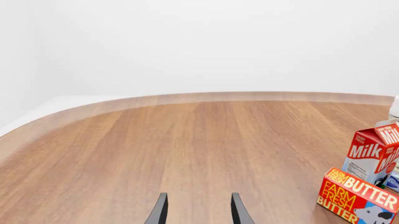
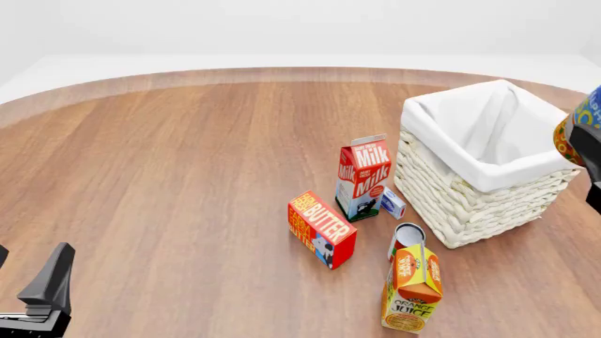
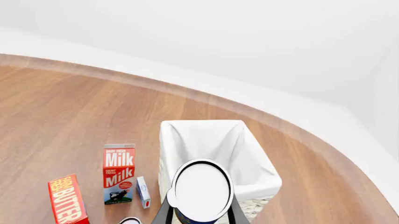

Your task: Pick up the alphabet soup, and put it in the basket.

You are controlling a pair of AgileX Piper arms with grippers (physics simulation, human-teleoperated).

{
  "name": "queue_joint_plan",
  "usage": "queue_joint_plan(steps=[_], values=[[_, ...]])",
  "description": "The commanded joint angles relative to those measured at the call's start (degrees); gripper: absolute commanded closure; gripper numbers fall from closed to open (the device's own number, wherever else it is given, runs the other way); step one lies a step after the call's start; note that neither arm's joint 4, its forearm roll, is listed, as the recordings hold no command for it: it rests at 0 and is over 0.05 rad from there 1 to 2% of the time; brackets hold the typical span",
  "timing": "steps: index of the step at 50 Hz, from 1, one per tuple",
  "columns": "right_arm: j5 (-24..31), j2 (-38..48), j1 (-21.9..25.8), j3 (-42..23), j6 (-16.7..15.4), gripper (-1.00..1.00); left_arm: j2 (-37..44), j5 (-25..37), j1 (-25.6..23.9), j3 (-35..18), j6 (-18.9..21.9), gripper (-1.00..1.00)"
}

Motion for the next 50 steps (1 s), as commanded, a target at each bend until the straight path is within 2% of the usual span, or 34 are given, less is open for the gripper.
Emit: queue_joint_plan(steps=[1,16,40,50], values=[[-2.44,6.86,-0.21,-4.60,1.47,1.00,0.00,0.00,0.00,0.00,0.00,-1.00],[-6.74,16.46,-0.51,-8.21,2.05,1.00,0.00,0.00,0.00,0.00,0.00,-1.00],[-7.79,28.17,-3.65,-14.77,2.43,1.00,0.00,0.00,0.00,0.00,0.00,-1.00],[-6.72,31.68,-4.55,-17.29,1.52,1.00,0.00,0.00,0.00,0.00,0.00,-1.00]])
